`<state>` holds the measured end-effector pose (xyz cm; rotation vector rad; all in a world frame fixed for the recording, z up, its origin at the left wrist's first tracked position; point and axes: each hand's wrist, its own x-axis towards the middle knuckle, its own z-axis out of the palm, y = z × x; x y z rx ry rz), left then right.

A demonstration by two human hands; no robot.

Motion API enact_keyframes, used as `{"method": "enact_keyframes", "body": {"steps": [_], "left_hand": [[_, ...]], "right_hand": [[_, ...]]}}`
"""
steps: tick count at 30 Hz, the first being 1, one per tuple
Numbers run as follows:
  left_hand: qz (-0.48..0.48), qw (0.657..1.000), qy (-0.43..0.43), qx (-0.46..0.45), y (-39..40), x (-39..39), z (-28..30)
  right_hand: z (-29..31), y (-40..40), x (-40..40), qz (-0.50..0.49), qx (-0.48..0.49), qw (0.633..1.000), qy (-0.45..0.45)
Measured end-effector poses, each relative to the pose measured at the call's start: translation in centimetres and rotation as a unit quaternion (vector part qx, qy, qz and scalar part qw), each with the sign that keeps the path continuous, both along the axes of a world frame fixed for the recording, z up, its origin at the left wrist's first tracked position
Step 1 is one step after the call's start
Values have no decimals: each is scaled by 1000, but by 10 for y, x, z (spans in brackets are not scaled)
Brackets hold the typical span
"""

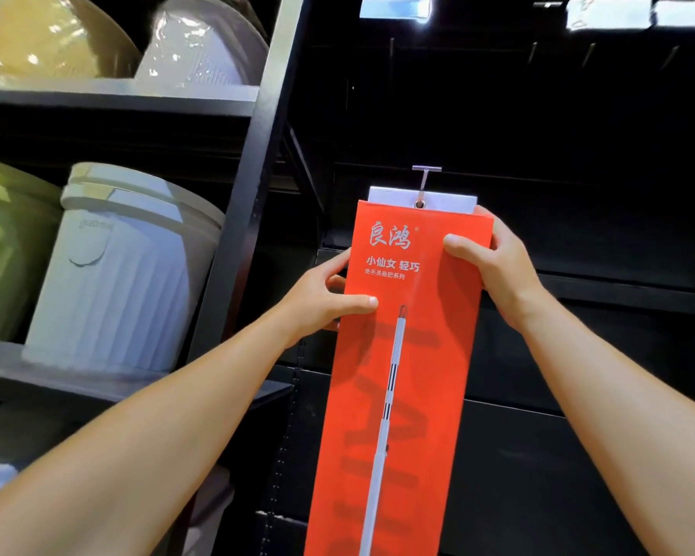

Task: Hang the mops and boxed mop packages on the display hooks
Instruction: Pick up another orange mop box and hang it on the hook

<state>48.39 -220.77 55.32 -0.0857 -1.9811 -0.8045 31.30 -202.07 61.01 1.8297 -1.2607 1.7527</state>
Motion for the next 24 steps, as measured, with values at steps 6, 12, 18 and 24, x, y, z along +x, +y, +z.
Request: {"method": "enact_keyframes", "body": {"steps": [6, 12, 18, 24], "left_hand": [[5, 1000, -4, 8, -12, -10, -12], [-2, 1000, -8, 21, -18, -16, -13], [23, 1000, 14, 15, -24, -28, -19], [67, 998, 3, 1, -25, -35, -19]], "right_hand": [[-12, -14, -13, -3, 8, 1000, -5], [-11, -20, -20, -8, 22, 1000, -10], [-11, -32, -35, -38, 39, 998, -8], [-5, -40, -47, -79, 64, 995, -12]]}}
